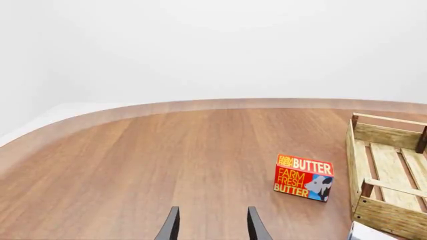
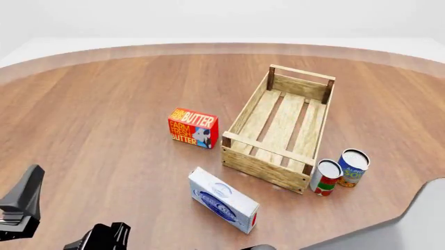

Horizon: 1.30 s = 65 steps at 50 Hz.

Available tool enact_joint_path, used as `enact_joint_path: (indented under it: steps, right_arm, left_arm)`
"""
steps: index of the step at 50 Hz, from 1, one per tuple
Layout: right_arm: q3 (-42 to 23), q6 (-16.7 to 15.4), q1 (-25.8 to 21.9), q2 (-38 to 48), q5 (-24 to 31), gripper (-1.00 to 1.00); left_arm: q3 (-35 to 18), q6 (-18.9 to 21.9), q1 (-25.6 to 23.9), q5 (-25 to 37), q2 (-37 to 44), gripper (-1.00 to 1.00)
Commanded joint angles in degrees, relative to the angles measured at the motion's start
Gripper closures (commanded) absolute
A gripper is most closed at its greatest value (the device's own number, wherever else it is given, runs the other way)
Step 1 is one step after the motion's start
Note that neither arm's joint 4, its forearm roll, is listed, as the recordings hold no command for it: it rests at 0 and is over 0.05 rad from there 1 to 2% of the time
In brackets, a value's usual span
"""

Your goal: Pick up the ketchup, and put it in the wooden tray.

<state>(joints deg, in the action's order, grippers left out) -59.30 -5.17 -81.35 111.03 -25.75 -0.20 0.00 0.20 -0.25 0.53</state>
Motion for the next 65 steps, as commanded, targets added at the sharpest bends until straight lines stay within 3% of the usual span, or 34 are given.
enact_joint_path:
  steps: [1, 65]
  right_arm:
    - [-1.9, -0.65, -0.07, 2.58, -0.13, -1.0]
    - [-9.73, 0.85, 0.06, 12.69, -0.06, -1.0]
  left_arm:
    - [0.01, 0.01, 0.01, 0.21, -0.21, -1.0]
    - [0.03, 0.01, 0.03, 0.02, -0.06, -1.0]
